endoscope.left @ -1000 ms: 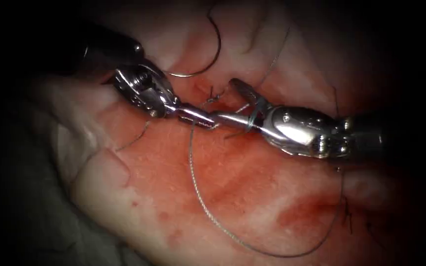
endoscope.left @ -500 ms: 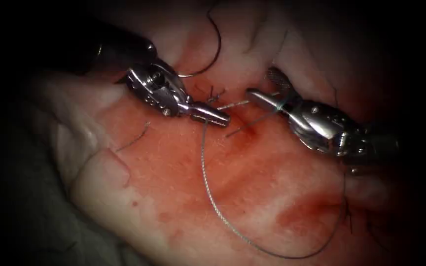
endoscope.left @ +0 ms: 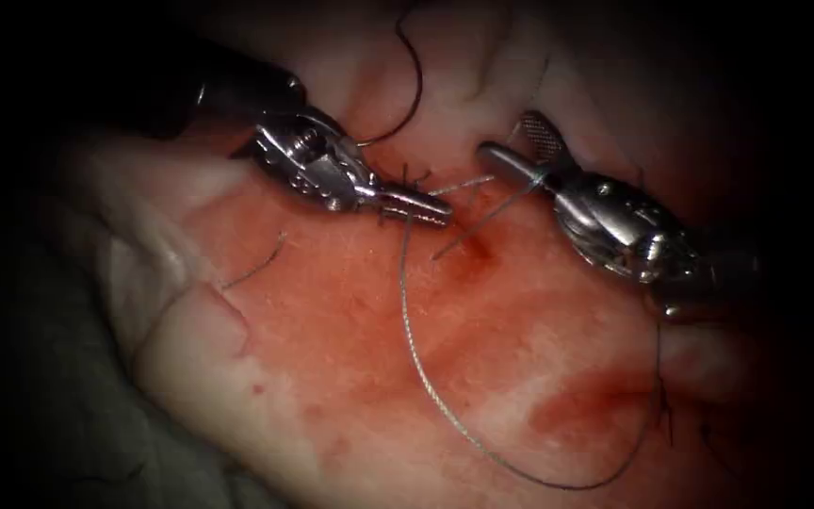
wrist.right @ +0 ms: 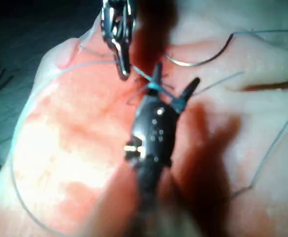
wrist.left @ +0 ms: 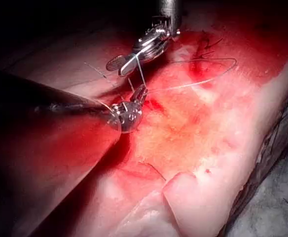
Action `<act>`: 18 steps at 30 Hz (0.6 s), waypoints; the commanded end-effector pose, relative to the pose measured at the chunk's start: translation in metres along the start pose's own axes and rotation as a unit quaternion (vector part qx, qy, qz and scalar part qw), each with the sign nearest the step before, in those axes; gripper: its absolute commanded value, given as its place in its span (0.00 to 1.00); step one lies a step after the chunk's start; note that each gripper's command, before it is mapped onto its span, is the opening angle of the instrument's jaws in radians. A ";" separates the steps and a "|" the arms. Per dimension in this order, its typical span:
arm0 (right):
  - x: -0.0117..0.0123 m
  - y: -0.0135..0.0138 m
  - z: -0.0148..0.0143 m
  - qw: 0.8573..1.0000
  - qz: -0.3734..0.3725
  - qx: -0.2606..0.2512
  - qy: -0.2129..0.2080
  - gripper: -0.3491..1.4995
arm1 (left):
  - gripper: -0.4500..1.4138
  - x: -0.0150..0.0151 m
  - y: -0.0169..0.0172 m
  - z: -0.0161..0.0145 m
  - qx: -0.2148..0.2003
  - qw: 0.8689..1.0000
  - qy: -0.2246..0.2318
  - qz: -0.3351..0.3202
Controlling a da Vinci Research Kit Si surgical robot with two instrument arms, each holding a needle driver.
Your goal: Wound Closure
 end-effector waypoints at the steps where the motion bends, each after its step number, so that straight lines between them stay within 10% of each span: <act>1: -0.0011 0.0002 0.0005 1.000 0.001 -0.007 -0.002 0.82 | 0.00 -0.0002 0.0003 0.0006 0.001 1.000 -0.002 -0.007; 18: -0.0014 0.0035 0.0017 0.998 0.018 -0.052 0.008 0.84 | 0.00 -0.0010 -0.0018 0.0025 0.019 0.997 -0.029 -0.063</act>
